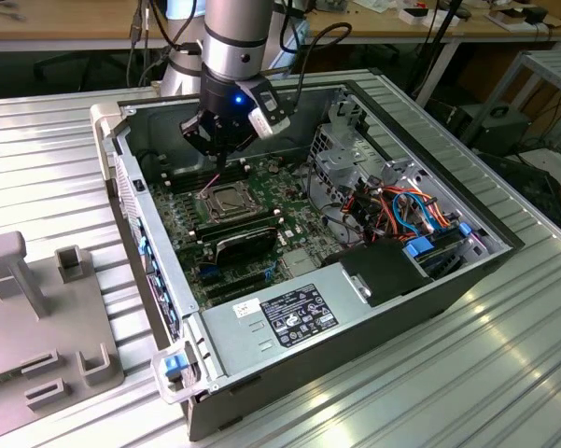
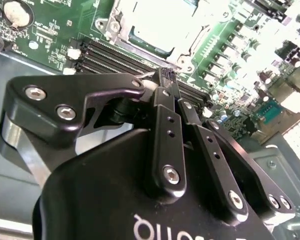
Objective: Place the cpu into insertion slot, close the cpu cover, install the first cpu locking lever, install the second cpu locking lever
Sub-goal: 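Install the first cpu locking lever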
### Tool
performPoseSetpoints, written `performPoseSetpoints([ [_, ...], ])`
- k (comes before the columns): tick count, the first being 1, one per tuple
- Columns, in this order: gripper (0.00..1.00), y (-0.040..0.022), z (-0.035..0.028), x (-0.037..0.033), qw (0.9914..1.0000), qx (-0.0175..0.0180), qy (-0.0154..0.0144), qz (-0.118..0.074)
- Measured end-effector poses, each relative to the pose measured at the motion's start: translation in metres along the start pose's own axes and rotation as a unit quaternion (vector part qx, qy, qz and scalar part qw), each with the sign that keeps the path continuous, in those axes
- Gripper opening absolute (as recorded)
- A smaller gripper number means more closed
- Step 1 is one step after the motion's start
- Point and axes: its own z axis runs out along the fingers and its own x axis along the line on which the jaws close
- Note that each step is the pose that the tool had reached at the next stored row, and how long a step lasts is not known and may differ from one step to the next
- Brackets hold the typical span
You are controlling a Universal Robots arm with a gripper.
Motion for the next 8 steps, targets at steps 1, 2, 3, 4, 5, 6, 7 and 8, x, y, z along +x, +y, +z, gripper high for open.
performPoseSetpoints([
  [1,0.11,0.0000,0.0013,-0.0011,1.00000,0.0001,0.0001,-0.001],
  [2,0.11,0.0001,0.0021,-0.0019,1.00000,0.0001,0.0000,-0.001],
  [3,0.11,0.0001,0.0025,-0.0024,1.00000,0.0001,0.0000,-0.002],
  [4,0.11,0.0003,0.0026,-0.0023,1.00000,0.0002,-0.0006,-0.002],
  [5,0.11,0.0018,0.0028,-0.0023,0.99999,-0.0001,-0.0021,-0.004],
  [6,0.11,0.0029,0.0029,-0.0022,0.99998,0.0000,-0.0021,-0.006],
  [7,0.11,0.0040,0.0031,-0.0022,0.99998,0.0000,-0.0021,-0.007],
  [8,0.11,0.0056,0.0034,-0.0021,0.99996,0.0000,-0.0021,-0.008],
])
